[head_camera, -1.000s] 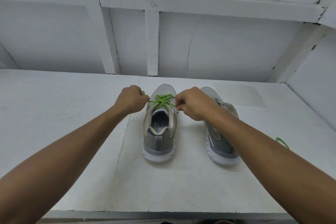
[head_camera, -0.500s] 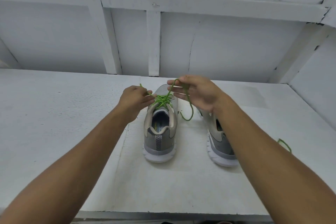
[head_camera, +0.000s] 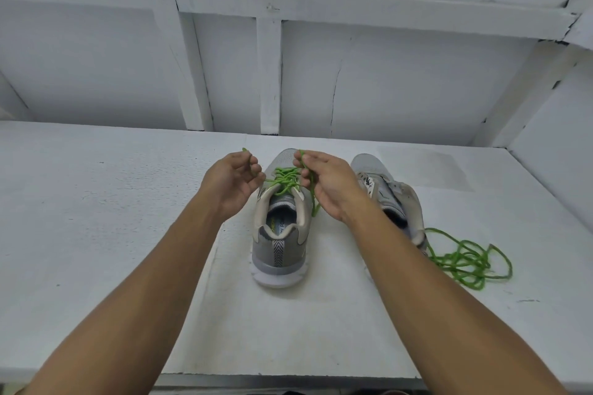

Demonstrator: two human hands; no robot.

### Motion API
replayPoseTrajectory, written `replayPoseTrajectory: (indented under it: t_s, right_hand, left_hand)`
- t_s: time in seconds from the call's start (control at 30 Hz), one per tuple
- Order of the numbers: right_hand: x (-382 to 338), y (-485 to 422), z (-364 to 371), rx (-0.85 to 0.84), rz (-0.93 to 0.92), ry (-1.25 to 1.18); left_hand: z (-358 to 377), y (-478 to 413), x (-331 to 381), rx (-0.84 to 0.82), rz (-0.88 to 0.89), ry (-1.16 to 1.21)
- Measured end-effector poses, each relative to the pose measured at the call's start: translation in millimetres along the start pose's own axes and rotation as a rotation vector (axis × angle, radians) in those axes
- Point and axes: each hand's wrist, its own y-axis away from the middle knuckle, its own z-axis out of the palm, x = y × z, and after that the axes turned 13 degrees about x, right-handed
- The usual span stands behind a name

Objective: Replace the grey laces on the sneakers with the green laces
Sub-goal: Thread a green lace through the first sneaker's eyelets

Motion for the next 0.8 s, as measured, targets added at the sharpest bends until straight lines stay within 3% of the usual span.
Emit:
replayPoseTrajectory:
  t_s: [0.1,0.17,0.23,0.33,0.53,0.67,0.8]
  right_hand:
    - [-5,3,10,0.014,-0.193,0.418]
    - [-11,7,17,-0.022,-0.328,0.711]
    - [-16,10,23,-0.065,-0.391,0.853]
    - [-19,9,25,-0.043,-0.378,0.836]
    - [-18,0,20,0.008,-0.136,0.629]
    - [-19,0,21,-0.003,-0.124,0.625]
    - [-20,1,19,-0.053,-0.102,0.544]
  left_hand:
    - [6,4,16,-0.067,0.082,-0.097]
    - [16,7,28,-0.133,0.172,-0.3]
    - [27,8,37,-0.177,0.251,-0.487]
    - [39,8,40,-0.203,0.342,-0.718]
    - [28,8,30,-0.231,0.675,-1.289]
    - [24,11,26,-0.232,0.812,-1.342]
    - [20,11,20,-0.255,0.724,-1.277]
